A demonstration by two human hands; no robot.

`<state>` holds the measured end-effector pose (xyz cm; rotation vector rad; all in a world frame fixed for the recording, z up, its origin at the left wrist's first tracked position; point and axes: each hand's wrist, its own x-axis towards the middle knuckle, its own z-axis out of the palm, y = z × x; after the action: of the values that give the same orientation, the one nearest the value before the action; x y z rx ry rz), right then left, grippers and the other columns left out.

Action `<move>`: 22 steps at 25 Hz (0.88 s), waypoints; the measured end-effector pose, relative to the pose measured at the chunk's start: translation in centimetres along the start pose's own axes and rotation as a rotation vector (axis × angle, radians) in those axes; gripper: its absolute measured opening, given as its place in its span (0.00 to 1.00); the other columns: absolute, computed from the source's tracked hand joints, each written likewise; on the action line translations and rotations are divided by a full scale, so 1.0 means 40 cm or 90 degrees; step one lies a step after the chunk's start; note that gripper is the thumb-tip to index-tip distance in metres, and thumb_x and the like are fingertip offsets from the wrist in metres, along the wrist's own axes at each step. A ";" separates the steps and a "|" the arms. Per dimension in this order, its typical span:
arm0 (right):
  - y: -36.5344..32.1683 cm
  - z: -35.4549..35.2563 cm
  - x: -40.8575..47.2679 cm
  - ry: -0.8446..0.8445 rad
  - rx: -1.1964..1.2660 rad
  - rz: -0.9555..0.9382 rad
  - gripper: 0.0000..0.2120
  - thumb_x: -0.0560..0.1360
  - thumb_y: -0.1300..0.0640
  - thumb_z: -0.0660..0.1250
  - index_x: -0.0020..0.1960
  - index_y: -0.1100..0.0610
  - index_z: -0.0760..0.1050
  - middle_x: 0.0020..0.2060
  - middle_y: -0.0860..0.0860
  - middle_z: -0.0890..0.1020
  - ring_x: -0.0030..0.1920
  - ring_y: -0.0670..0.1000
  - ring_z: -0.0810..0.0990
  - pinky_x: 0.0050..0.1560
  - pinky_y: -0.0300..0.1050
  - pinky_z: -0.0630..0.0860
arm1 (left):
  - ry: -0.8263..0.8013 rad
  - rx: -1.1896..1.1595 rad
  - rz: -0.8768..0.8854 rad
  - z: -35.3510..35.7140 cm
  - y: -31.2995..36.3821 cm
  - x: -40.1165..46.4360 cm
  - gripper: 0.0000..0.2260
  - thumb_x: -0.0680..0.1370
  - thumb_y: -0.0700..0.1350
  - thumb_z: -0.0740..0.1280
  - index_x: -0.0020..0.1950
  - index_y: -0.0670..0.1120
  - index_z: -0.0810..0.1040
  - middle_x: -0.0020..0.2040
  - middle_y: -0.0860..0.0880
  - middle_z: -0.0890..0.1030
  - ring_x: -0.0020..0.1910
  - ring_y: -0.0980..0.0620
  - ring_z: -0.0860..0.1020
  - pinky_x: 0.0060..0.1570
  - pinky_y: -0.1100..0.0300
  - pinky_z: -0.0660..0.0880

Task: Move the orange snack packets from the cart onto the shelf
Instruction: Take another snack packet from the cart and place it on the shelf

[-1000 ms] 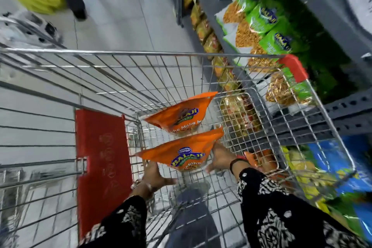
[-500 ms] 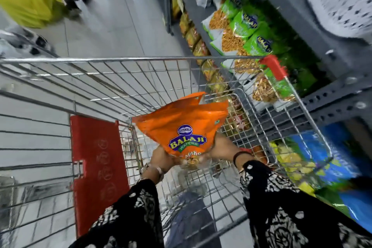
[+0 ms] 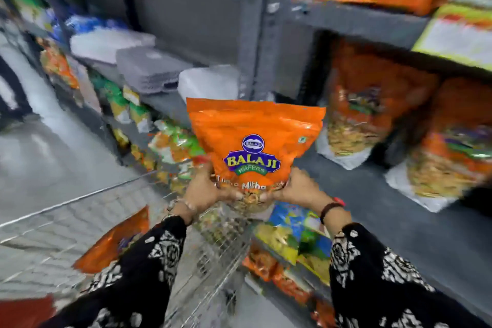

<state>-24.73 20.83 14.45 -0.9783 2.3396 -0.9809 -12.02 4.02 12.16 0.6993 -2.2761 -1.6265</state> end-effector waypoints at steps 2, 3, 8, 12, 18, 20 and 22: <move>0.049 -0.107 -0.058 0.079 0.063 0.026 0.26 0.57 0.53 0.79 0.52 0.49 0.75 0.47 0.46 0.82 0.47 0.45 0.79 0.48 0.37 0.75 | -0.060 0.005 0.059 0.093 0.094 0.033 0.35 0.54 0.49 0.80 0.55 0.54 0.66 0.51 0.52 0.79 0.50 0.51 0.78 0.48 0.59 0.74; 0.077 -0.157 -0.087 0.118 0.089 0.036 0.28 0.56 0.54 0.80 0.53 0.48 0.73 0.47 0.45 0.82 0.47 0.43 0.80 0.47 0.35 0.76 | -0.098 -0.005 0.080 0.146 0.132 0.052 0.36 0.52 0.51 0.79 0.56 0.52 0.67 0.53 0.49 0.79 0.52 0.50 0.78 0.51 0.56 0.75; 0.223 -0.360 -0.206 0.306 0.150 0.095 0.28 0.58 0.57 0.79 0.49 0.41 0.67 0.49 0.43 0.77 0.50 0.45 0.76 0.52 0.40 0.72 | -0.265 -0.071 0.139 0.450 0.276 0.165 0.29 0.61 0.41 0.77 0.56 0.49 0.67 0.56 0.46 0.77 0.58 0.45 0.76 0.59 0.49 0.73; 0.320 -0.404 -0.225 0.379 0.161 0.187 0.29 0.58 0.57 0.79 0.53 0.45 0.69 0.47 0.43 0.76 0.50 0.47 0.76 0.53 0.42 0.73 | -0.366 -0.062 0.145 0.592 0.296 0.222 0.26 0.65 0.38 0.74 0.59 0.47 0.67 0.58 0.45 0.77 0.57 0.48 0.76 0.55 0.56 0.73; 0.394 -0.398 -0.207 0.390 0.239 0.217 0.33 0.62 0.58 0.76 0.63 0.53 0.64 0.52 0.47 0.75 0.53 0.46 0.74 0.55 0.39 0.73 | -0.378 -0.022 0.165 0.653 0.302 0.277 0.28 0.67 0.38 0.72 0.64 0.42 0.64 0.59 0.47 0.74 0.58 0.49 0.72 0.59 0.57 0.69; 0.398 -0.389 -0.207 0.388 0.251 0.210 0.35 0.64 0.58 0.75 0.65 0.53 0.60 0.56 0.47 0.73 0.58 0.49 0.72 0.60 0.47 0.70 | -0.374 -0.022 0.172 0.653 0.297 0.269 0.29 0.67 0.39 0.72 0.64 0.43 0.63 0.56 0.51 0.72 0.57 0.52 0.71 0.56 0.64 0.68; 0.397 -0.364 -0.214 0.419 0.248 0.198 0.38 0.64 0.59 0.75 0.67 0.54 0.58 0.60 0.48 0.72 0.61 0.50 0.70 0.62 0.48 0.69 | -0.361 -0.035 0.177 0.644 0.283 0.253 0.32 0.67 0.41 0.72 0.67 0.45 0.61 0.58 0.53 0.70 0.59 0.54 0.69 0.55 0.68 0.66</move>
<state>-34.83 41.63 13.24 -0.1293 2.5203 -1.7228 -35.40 22.67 13.31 -0.1203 -2.5258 -1.9068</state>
